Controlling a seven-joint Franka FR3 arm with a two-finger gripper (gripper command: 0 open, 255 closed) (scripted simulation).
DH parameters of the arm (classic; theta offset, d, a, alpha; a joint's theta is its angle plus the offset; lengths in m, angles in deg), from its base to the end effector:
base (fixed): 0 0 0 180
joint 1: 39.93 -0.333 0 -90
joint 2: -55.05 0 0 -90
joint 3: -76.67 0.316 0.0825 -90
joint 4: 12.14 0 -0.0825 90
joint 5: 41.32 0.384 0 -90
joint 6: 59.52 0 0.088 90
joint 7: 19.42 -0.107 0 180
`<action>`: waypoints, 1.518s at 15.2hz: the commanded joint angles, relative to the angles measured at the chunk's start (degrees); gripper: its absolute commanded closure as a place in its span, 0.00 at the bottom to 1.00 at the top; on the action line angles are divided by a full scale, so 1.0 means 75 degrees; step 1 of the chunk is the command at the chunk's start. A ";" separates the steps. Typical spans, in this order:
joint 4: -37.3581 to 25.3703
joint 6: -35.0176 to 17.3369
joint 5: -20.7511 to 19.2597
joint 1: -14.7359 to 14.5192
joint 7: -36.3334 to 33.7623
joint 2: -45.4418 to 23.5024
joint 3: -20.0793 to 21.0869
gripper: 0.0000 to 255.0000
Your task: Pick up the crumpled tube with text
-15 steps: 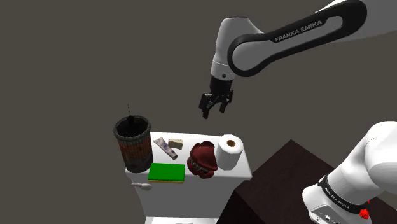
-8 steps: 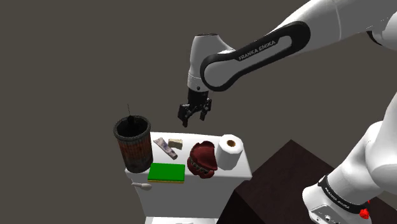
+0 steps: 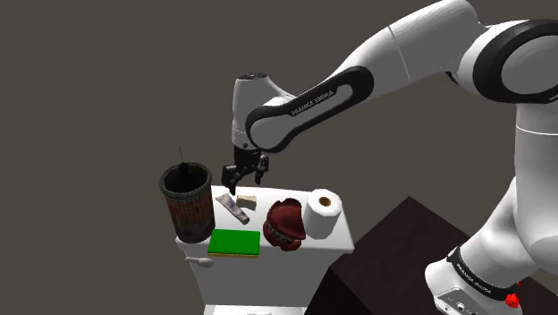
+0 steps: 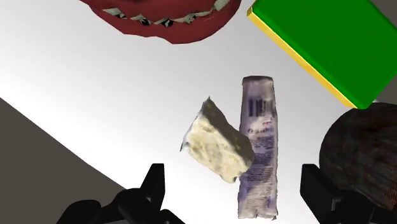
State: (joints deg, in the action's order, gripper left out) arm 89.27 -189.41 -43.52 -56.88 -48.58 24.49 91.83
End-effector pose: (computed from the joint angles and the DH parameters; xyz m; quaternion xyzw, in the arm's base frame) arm 0.5651 0.3363 0.2681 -0.9984 -0.0212 0.0341 0.0405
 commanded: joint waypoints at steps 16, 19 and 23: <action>-0.1754 -0.0199 -0.0374 -0.0546 -0.0232 -0.1978 -0.0203 1.00; -0.1762 -0.0194 -0.0374 -0.0535 -0.0219 -0.1981 -0.0205 1.00; -0.1755 -0.0196 -0.0374 -0.0545 -0.0231 -0.1976 -0.0202 1.00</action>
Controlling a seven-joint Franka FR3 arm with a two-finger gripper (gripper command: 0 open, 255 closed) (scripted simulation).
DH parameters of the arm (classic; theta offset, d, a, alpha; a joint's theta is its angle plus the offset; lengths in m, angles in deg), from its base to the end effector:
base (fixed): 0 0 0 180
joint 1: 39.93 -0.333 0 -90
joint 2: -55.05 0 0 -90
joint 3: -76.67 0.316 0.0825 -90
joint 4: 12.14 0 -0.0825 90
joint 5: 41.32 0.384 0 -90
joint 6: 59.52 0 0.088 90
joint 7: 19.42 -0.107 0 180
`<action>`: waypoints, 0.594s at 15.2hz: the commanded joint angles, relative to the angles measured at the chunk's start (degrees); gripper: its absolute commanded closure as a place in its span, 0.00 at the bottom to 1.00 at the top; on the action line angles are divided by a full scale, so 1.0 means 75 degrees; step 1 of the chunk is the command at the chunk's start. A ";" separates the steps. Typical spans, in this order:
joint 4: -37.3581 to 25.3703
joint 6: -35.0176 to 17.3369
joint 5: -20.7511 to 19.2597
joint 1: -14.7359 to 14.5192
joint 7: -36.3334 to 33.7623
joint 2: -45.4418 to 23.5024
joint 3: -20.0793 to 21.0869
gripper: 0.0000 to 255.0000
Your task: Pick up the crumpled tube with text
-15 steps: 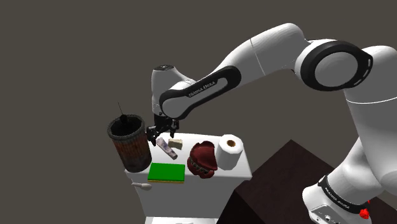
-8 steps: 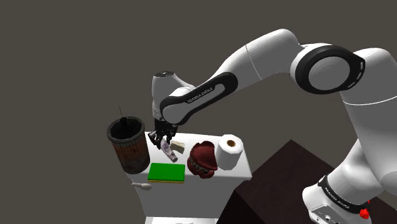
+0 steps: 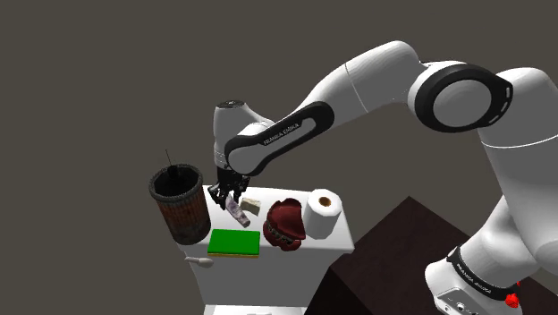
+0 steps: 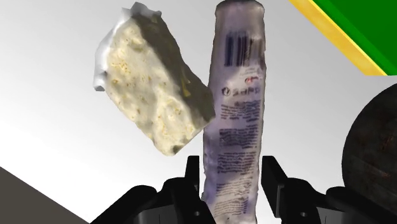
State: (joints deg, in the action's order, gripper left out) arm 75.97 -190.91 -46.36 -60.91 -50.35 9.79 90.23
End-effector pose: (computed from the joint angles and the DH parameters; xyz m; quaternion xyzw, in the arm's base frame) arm 0.5956 0.3773 0.1948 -0.9983 -0.0274 0.0327 0.0398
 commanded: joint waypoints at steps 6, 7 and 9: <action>0.0055 0.0375 0.0070 0.0041 0.0005 0.0394 0.0074 1.00; 0.0054 0.0440 0.0081 0.0049 0.0005 0.0459 0.0084 1.00; 0.0047 0.0572 0.0103 0.0063 0.0006 0.0585 0.0104 1.00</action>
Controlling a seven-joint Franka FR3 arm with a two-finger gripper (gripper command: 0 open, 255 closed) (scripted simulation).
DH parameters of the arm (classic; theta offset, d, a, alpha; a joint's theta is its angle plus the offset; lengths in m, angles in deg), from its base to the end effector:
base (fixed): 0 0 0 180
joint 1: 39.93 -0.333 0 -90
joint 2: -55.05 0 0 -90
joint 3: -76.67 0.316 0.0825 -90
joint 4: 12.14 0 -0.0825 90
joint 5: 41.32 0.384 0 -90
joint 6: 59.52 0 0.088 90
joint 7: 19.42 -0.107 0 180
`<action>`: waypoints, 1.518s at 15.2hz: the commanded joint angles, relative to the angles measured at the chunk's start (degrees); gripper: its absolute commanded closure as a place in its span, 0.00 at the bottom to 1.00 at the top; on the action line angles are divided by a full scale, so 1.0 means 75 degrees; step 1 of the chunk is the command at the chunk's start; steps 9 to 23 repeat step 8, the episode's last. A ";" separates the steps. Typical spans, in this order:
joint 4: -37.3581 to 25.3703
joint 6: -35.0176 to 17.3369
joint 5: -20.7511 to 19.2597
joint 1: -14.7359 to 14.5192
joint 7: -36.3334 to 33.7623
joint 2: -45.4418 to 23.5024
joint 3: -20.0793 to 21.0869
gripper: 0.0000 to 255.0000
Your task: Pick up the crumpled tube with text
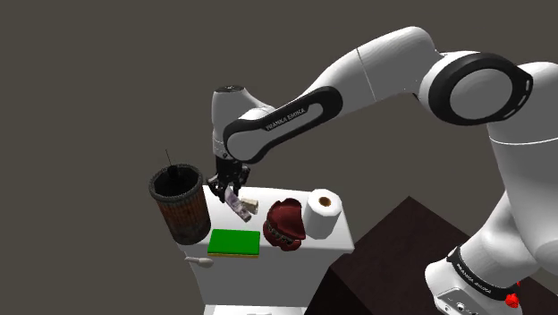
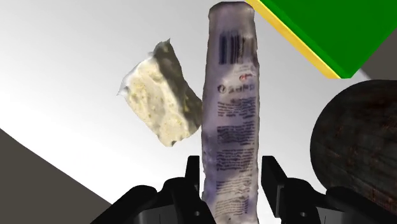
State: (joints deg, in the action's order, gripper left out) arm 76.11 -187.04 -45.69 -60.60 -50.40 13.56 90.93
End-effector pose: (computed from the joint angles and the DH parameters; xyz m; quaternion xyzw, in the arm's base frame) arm 0.5939 0.3795 0.2346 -0.9982 -0.0285 0.0352 0.0394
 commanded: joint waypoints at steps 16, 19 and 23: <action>-0.0040 0.0482 0.0081 0.0061 0.0014 0.0445 0.0067 1.00; -0.0040 0.0482 0.0081 0.0061 0.0014 0.0445 0.0067 1.00; -0.0040 0.0482 0.0081 0.0061 0.0014 0.0445 0.0067 1.00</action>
